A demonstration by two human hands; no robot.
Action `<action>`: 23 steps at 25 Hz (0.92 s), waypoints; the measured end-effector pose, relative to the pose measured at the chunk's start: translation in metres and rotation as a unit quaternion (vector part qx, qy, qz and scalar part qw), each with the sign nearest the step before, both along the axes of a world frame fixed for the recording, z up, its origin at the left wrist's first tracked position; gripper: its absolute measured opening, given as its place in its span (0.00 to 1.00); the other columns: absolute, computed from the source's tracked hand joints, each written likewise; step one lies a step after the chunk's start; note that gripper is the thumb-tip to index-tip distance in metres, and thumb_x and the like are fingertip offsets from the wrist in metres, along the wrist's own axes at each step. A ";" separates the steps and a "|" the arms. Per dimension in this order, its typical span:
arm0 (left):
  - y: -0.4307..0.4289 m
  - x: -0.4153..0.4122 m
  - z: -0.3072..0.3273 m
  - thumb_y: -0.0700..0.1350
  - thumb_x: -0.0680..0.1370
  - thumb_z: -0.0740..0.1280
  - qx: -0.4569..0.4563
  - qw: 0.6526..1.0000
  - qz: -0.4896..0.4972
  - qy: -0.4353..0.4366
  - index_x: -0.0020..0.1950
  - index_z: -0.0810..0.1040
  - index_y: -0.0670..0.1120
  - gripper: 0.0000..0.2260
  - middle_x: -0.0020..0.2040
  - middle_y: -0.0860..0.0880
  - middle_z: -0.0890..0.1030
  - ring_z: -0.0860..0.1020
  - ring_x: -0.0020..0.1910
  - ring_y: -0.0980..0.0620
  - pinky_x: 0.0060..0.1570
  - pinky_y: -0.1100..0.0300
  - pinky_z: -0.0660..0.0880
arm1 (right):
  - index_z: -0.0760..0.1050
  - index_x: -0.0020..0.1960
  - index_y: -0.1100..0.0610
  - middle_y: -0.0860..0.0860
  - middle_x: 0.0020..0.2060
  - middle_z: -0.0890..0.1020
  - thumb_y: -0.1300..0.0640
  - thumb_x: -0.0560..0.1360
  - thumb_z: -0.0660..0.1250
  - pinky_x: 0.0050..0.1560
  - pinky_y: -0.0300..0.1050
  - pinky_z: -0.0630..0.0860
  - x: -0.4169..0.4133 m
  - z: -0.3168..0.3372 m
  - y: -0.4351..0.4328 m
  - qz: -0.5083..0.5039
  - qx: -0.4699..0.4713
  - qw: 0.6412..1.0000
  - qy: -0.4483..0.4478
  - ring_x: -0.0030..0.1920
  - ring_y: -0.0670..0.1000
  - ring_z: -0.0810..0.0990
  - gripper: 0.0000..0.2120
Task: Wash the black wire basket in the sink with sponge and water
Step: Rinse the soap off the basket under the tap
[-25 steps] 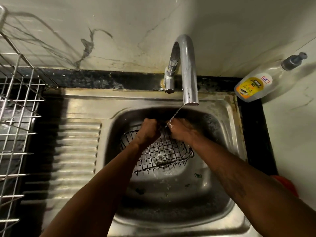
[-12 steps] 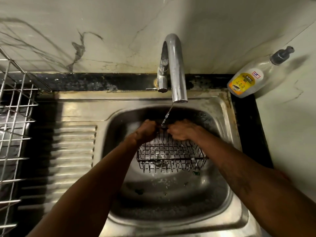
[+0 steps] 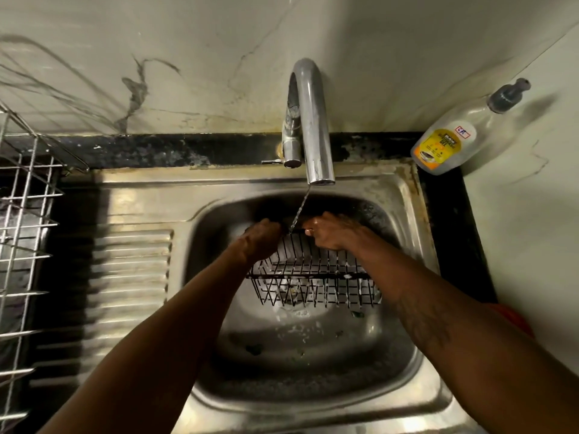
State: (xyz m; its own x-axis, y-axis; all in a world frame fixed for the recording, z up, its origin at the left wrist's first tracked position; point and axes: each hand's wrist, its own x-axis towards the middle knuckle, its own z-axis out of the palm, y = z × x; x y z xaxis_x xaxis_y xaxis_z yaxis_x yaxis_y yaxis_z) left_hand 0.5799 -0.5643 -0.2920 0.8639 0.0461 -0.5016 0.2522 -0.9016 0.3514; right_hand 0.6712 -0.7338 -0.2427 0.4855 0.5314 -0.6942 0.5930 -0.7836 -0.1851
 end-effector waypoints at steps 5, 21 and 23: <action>-0.012 0.008 0.005 0.49 0.83 0.61 -0.096 0.995 -0.005 0.002 0.61 0.80 0.44 0.13 0.55 0.42 0.83 0.81 0.55 0.41 0.53 0.51 0.77 | 0.76 0.67 0.45 0.53 0.59 0.80 0.58 0.78 0.62 0.55 0.51 0.75 -0.004 0.009 -0.004 0.014 0.020 0.999 -0.032 0.56 0.56 0.80 0.19; -0.004 -0.002 0.006 0.42 0.81 0.61 0.005 1.000 0.015 0.009 0.57 0.81 0.41 0.11 0.49 0.43 0.81 0.81 0.50 0.43 0.48 0.54 0.77 | 0.77 0.66 0.47 0.53 0.56 0.82 0.59 0.77 0.65 0.52 0.50 0.73 -0.017 0.017 -0.008 0.024 0.030 0.993 -0.111 0.55 0.57 0.80 0.19; -0.015 0.003 0.014 0.43 0.81 0.61 0.023 0.999 -0.018 -0.016 0.62 0.79 0.44 0.12 0.54 0.41 0.81 0.80 0.54 0.40 0.51 0.52 0.76 | 0.77 0.65 0.48 0.53 0.55 0.82 0.59 0.77 0.64 0.51 0.50 0.73 -0.017 0.015 -0.006 0.023 0.044 0.992 -0.115 0.55 0.57 0.80 0.18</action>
